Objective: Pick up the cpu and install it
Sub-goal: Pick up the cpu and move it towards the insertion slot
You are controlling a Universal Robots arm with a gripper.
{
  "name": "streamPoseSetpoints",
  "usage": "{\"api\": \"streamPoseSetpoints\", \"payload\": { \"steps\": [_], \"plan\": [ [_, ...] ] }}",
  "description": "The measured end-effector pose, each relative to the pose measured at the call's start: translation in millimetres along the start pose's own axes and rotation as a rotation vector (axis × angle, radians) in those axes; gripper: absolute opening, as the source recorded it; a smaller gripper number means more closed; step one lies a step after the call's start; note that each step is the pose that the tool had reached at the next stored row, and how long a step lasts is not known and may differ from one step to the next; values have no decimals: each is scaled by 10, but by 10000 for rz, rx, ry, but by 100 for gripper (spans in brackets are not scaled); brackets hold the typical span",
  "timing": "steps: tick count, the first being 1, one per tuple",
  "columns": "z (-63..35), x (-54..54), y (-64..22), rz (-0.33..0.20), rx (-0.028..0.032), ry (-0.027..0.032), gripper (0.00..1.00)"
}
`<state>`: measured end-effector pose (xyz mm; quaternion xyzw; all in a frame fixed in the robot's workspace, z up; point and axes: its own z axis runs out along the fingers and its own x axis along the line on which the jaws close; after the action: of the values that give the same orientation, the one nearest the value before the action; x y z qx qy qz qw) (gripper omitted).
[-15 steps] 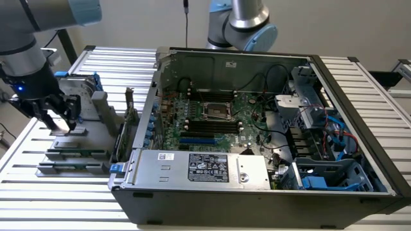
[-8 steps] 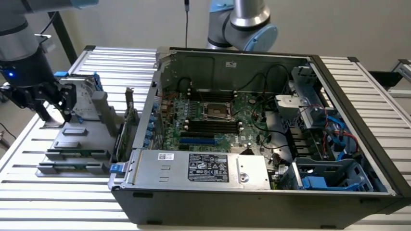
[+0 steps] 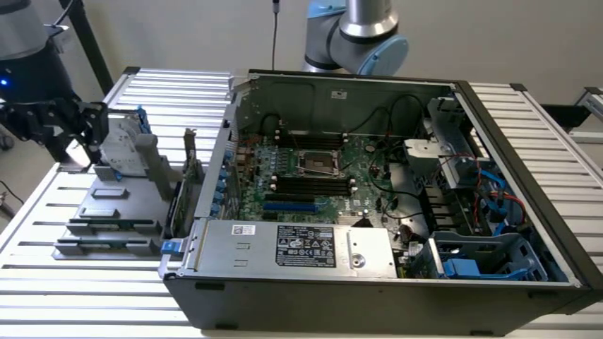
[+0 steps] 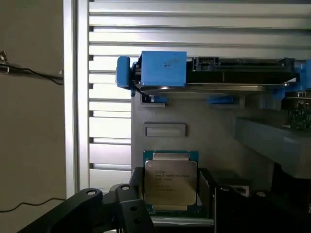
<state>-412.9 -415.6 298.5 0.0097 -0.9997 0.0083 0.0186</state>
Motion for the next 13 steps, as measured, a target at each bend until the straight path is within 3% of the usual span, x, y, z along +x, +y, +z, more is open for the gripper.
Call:
{"api": "streamPoseSetpoints", "payload": {
  "steps": [8, 13],
  "plan": [
    [-373, -209, -11, -28, -18, 20, 55],
    [-607, -389, -18, -90, -91, 38, 55]
  ]
}}
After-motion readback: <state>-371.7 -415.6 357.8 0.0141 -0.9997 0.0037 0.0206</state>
